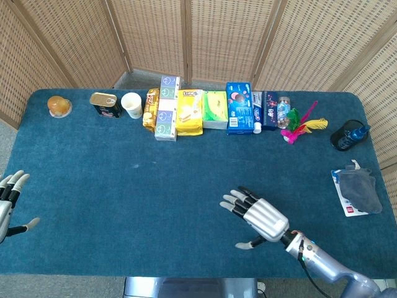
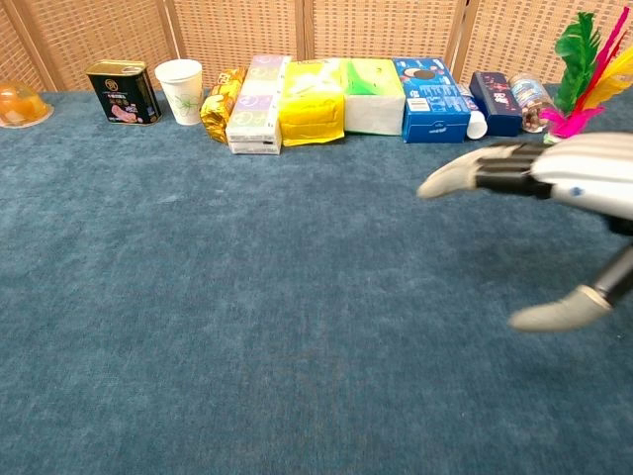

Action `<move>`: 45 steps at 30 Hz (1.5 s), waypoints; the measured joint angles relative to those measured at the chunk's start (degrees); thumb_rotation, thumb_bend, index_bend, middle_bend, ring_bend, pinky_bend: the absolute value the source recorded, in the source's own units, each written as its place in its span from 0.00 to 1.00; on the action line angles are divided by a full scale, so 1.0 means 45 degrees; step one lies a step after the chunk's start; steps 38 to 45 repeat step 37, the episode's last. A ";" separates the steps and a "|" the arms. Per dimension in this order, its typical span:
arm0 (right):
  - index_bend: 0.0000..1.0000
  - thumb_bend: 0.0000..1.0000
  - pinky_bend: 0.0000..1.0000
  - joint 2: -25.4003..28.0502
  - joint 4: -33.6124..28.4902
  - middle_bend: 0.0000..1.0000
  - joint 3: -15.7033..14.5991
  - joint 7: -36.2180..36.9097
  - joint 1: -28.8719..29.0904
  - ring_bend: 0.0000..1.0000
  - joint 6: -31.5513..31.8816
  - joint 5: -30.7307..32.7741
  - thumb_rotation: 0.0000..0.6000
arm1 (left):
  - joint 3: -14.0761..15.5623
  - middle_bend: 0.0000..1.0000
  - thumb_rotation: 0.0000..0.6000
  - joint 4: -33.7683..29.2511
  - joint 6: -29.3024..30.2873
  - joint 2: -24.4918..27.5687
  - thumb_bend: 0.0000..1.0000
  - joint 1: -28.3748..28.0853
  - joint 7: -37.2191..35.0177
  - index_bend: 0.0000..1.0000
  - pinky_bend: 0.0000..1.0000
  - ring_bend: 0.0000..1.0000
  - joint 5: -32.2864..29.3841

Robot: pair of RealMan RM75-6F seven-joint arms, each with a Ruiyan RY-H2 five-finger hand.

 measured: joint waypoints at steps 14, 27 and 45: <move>0.04 0.00 0.00 -0.0986 -0.1752 0.00 0.0536 -0.0865 0.1125 0.00 -0.1296 0.1825 0.00 | -0.0048 0.00 0.90 0.0056 -0.0045 0.0065 0.02 -0.0012 -0.0223 0.00 0.00 0.00 -0.0066; 0.05 0.00 0.00 -0.2891 -0.0981 0.00 0.0622 0.0037 0.2179 0.00 -0.0752 0.0738 0.00 | -0.0015 0.00 0.90 0.0053 0.0058 0.0126 0.02 0.0040 -0.0425 0.00 0.00 0.00 0.0034; 0.06 0.00 0.00 -0.4456 0.0451 0.00 0.0701 0.0459 0.2797 0.00 0.0178 -0.0086 0.00 | 0.0005 0.00 0.90 0.0044 0.0022 0.0198 0.02 0.0042 -0.0635 0.00 0.00 0.00 0.0047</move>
